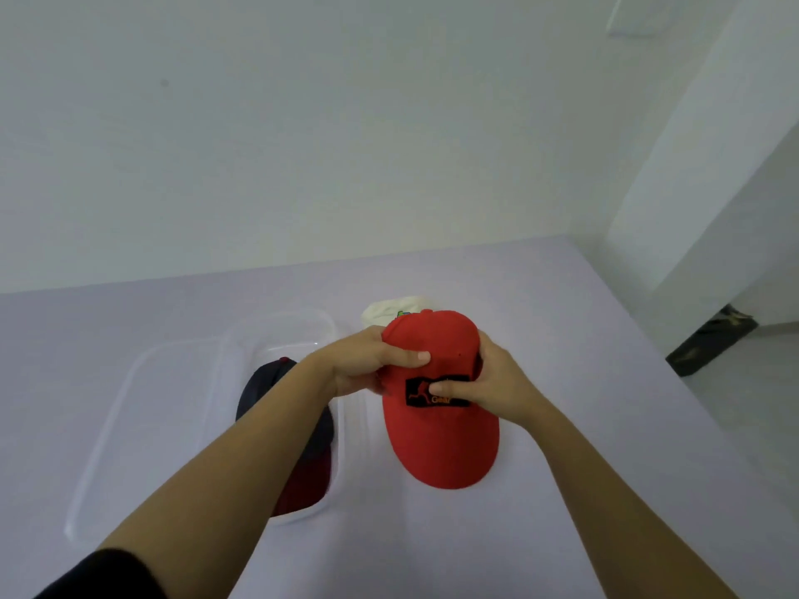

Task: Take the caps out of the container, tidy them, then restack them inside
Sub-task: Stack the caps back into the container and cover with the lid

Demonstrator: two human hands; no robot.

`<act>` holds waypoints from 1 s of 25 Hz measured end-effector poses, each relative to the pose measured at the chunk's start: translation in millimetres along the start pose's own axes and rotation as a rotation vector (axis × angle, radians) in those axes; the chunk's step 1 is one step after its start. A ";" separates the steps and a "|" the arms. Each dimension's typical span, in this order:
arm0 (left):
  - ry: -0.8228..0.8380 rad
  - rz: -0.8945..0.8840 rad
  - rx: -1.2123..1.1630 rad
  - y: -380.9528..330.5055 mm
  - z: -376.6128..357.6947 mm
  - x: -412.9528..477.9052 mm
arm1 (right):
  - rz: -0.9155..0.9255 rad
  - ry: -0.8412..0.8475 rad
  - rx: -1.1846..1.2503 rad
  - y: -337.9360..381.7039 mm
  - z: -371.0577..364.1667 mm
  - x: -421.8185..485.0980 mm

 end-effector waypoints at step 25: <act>-0.412 -0.259 -0.031 2.9 262.2 -95.2 | -0.282 0.300 -0.365 16.4 -252.7 53.0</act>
Point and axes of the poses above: each hand's wrist, its own x-axis towards the middle knuckle, its own z-axis out of the back of the hand, y = z × x, the point moved 1 cm from there along x, towards the middle knuckle, and after that the axes turned 4 degrees about -y, right-handed, at the moved point
